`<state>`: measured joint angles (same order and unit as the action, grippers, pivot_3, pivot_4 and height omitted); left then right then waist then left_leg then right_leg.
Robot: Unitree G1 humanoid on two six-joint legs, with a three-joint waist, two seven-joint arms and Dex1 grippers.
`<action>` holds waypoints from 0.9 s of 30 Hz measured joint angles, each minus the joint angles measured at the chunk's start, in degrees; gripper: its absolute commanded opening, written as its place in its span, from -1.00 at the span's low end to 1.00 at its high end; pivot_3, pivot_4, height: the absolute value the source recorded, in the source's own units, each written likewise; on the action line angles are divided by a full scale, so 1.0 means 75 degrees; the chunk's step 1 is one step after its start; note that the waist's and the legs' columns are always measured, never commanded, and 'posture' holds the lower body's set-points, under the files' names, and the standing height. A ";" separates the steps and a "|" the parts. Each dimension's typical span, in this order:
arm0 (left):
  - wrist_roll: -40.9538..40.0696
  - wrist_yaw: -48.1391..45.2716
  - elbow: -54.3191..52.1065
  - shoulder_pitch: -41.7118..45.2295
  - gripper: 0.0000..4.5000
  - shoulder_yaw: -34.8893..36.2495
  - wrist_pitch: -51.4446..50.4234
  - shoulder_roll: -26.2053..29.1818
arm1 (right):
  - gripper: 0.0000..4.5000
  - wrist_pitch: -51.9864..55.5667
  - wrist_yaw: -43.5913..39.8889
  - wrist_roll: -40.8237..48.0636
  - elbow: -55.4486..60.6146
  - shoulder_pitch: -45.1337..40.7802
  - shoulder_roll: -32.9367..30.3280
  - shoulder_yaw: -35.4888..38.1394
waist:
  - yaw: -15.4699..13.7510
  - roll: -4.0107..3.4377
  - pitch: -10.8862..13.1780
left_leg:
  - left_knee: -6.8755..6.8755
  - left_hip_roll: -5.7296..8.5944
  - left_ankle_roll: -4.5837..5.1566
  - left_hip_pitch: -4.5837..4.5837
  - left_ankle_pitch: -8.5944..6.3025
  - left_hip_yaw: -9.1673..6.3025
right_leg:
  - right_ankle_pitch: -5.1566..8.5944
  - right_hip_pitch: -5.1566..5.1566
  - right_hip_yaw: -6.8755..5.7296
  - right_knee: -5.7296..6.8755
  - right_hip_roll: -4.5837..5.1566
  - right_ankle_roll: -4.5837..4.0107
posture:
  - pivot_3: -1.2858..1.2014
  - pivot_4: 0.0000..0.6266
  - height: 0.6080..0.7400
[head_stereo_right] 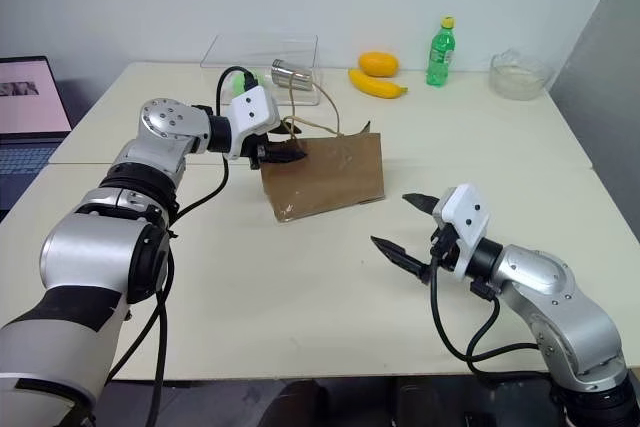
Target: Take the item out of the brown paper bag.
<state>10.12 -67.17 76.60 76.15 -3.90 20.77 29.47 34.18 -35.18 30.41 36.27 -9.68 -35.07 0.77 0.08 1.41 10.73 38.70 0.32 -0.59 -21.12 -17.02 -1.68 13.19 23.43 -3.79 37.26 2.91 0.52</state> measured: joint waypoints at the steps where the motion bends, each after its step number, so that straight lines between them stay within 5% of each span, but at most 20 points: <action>1: -0.0147 -0.0129 0.0000 0.0002 0.48 0.0150 -0.0131 0.0044 | 1.00 0.0000 0.0001 0.0000 0.0000 -0.0002 0.0003 -0.0015 | 0.0002 0.0000 0.0000 | 0.0003 0.0000 0.0001 -0.0001 0.0000 0.0001 | 0.0000 0.0000 0.0001 0.0001 0.0000 0.0000 | 0.03 -0.52 1.00; 13: -0.1900 -0.0804 -0.0784 -0.0586 0.48 0.1833 -0.1646 0.0986 | 1.00 -0.0042 -0.0121 -0.0005 -0.0056 -0.0036 0.0057 -0.0203 | 0.0009 0.0000 0.0000 | 0.0012 -0.0006 0.0001 -0.0001 0.0000 -0.0002 | -0.0003 0.0000 0.0007 0.0008 0.0001 0.0003 | 0.03 -0.52 1.00; 21: -0.3109 -0.1664 -0.5677 -0.4212 0.48 0.1837 -0.4374 0.1457 | 1.00 -0.0159 -0.0270 -0.0006 -0.0190 -0.0161 0.0065 -0.0271 | 0.0036 -0.0003 -0.0002 | 0.0014 -0.0010 -0.0001 0.0018 0.0000 -0.0017 | -0.0023 0.0001 0.0063 0.0035 0.0012 -0.0031 | 0.03 -0.52 1.00; 27: -0.3468 -0.1112 -0.9168 -0.6642 -0.21 0.1036 -0.5851 0.1318 | 1.00 -0.0178 -0.0398 -0.0003 -0.0249 -0.0265 0.0080 -0.0290 | -0.0035 -0.0003 -0.0003 | 0.0014 -0.0004 0.0000 0.0026 -0.0001 -0.0024 | -0.0001 -0.0004 0.0073 0.0038 0.0016 0.0003 | 0.03 -0.52 1.00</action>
<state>-15.89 -75.50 7.84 26.34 3.87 -23.12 39.36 32.85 -38.17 30.39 34.40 -11.66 -34.47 -1.41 -0.18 1.39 10.71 38.81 0.29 -0.59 -20.92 -17.02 -1.86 13.18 23.40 -3.24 37.54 3.03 0.54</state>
